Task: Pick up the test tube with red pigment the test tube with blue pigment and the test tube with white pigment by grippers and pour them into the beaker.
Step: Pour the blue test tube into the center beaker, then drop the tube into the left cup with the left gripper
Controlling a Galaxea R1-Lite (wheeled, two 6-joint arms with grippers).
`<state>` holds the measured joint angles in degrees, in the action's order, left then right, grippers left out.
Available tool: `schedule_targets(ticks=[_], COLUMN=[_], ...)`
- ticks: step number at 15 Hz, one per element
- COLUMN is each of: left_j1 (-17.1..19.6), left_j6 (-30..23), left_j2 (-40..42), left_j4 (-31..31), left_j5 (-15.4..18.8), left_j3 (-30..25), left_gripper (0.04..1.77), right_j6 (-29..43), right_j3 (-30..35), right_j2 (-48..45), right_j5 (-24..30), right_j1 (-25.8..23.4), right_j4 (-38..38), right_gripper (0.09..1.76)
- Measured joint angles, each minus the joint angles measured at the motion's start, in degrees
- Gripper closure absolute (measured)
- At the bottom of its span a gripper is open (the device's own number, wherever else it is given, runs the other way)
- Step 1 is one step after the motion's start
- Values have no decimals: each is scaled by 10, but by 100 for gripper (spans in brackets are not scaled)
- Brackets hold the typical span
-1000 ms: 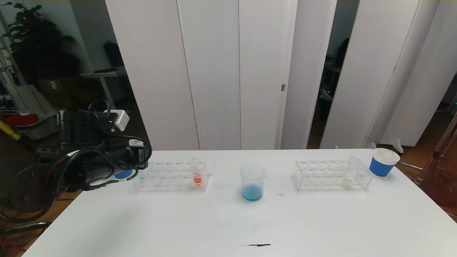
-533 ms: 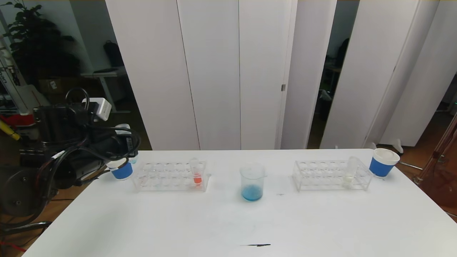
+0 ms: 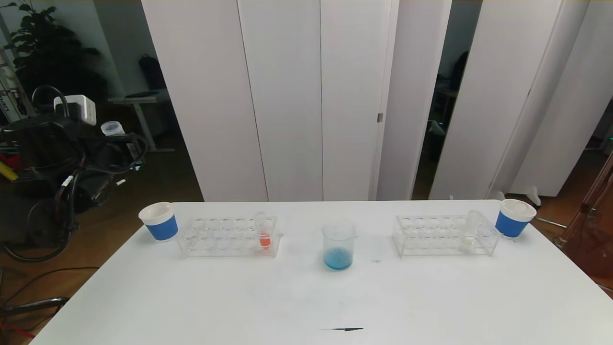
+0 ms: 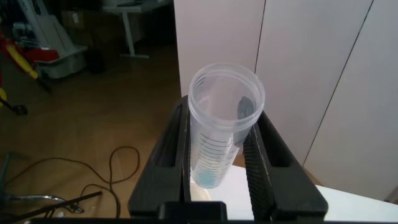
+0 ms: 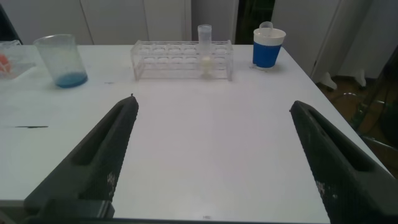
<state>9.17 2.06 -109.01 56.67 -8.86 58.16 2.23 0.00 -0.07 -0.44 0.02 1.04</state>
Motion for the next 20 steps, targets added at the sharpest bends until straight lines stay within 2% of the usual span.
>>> schedule_targets(ticks=[4,11,16,20], left_j1=[19,27,39,41], left_j6=[-1,1,1,0], left_j2=[-75,-193,-259,-287], left_j4=[57,128,133,131], left_j5=[-1,0,0,0], left_j3=[15,39,70,73], left_gripper=[123,123,123,123], right_j6=[0,0,0,0], right_j3=[0,0,0,0], right_j2=[0,0,0,0], right_j5=[0,0,0,0], right_j1=[0,0,0,0], right_j4=[0,0,0,0], right_gripper=[10,10,10,10])
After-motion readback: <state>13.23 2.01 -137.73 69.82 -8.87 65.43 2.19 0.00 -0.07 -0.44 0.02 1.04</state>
